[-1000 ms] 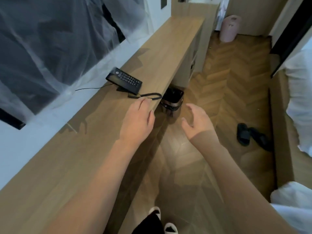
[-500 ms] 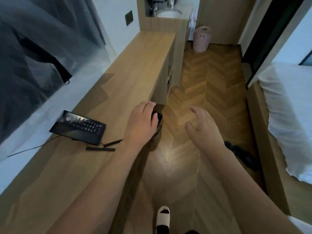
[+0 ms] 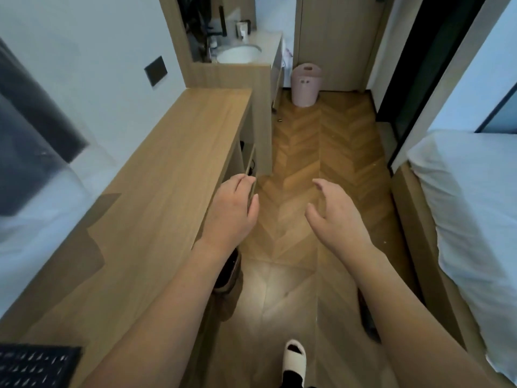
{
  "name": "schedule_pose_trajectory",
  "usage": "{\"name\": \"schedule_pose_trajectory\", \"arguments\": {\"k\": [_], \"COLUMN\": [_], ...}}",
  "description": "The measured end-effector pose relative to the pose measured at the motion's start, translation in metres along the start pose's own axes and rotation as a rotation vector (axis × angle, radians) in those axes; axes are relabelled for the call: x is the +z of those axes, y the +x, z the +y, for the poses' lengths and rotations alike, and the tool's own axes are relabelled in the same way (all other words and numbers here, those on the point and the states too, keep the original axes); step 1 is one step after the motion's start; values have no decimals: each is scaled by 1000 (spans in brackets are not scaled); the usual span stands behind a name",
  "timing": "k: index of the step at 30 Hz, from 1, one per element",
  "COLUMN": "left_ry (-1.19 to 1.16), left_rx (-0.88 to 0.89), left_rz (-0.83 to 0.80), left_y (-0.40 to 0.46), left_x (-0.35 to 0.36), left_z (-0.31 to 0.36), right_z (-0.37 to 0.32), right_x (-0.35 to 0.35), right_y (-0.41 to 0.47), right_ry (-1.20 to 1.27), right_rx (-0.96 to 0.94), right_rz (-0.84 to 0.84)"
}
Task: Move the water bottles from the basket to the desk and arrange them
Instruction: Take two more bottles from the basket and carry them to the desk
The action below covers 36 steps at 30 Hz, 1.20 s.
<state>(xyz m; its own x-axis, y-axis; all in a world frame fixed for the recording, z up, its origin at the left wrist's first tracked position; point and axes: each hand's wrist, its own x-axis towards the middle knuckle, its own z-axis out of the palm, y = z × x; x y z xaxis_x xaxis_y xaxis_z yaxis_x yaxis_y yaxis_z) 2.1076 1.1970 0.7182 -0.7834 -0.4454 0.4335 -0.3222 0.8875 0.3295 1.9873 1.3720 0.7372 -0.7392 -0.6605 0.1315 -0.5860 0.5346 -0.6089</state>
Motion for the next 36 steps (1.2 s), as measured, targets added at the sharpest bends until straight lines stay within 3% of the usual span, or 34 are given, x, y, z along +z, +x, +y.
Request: {"name": "schedule_pose_trajectory", "arguments": {"k": [8, 21, 36], "left_ry": [-11, -48, -67], "left_rx": [-26, -75, 32], "left_rz": [-28, -127, -143], "left_y": [150, 418, 703], "left_x": [61, 192, 341], "left_z": [-6, -76, -85], "right_z": [48, 117, 229], "right_x": [-12, 4, -25], "right_y": [156, 441, 712], "right_ry": [20, -6, 10], "right_rx": [-11, 58, 162], "right_rz": [-2, -18, 41]}}
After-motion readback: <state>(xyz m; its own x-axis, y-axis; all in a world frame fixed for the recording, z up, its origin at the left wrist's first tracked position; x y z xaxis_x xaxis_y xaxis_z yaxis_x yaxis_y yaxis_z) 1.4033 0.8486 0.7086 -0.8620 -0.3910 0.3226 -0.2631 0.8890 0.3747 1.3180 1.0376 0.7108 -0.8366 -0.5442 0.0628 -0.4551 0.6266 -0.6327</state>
